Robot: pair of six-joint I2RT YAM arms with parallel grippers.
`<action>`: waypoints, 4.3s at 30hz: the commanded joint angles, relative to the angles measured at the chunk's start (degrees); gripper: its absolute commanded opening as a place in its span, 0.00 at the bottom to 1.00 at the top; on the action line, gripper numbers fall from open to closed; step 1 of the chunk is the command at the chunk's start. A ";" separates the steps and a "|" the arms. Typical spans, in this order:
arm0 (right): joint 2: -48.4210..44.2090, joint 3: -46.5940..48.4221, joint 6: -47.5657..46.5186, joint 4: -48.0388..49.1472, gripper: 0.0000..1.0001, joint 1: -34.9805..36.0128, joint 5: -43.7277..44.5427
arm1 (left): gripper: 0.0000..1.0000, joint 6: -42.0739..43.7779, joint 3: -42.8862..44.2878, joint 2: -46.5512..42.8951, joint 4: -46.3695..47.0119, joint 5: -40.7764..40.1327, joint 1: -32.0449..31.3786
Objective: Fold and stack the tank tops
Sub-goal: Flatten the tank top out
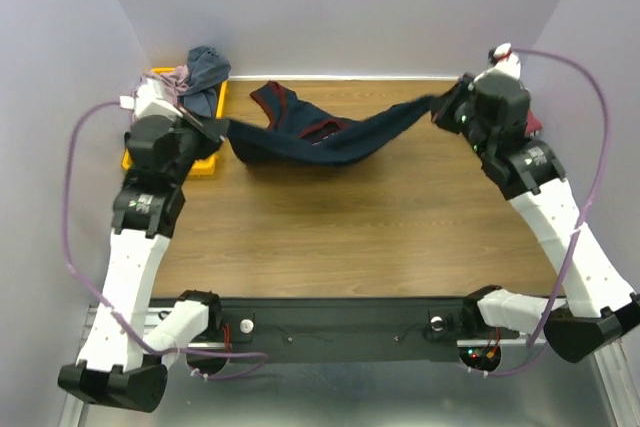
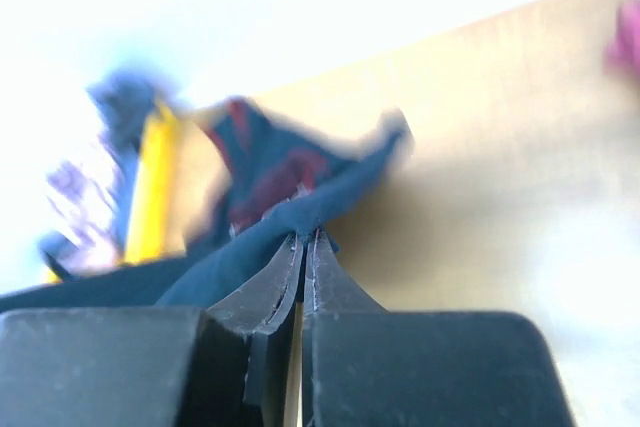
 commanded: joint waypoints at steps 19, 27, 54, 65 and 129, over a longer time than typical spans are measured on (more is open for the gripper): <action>13.98 54.17 -13.22 4.98 0.00 0.09 2.95 | 0.00 -2.57 54.77 11.29 6.35 1.47 0.25; 17.14 47.57 -15.77 8.41 0.01 0.09 7.52 | 0.00 -4.86 47.49 16.39 13.72 2.51 0.25; 35.62 57.18 -12.17 27.93 0.01 -13.10 -4.08 | 0.00 -14.00 72.28 48.83 36.67 27.03 12.99; 11.65 1.61 -1.63 28.99 0.01 -13.01 -7.05 | 0.00 -16.28 8.77 23.27 44.94 26.16 11.94; -2.73 -41.46 13.31 9.37 0.62 4.13 -4.62 | 0.50 -6.62 -21.08 4.23 1.85 1.55 -1.24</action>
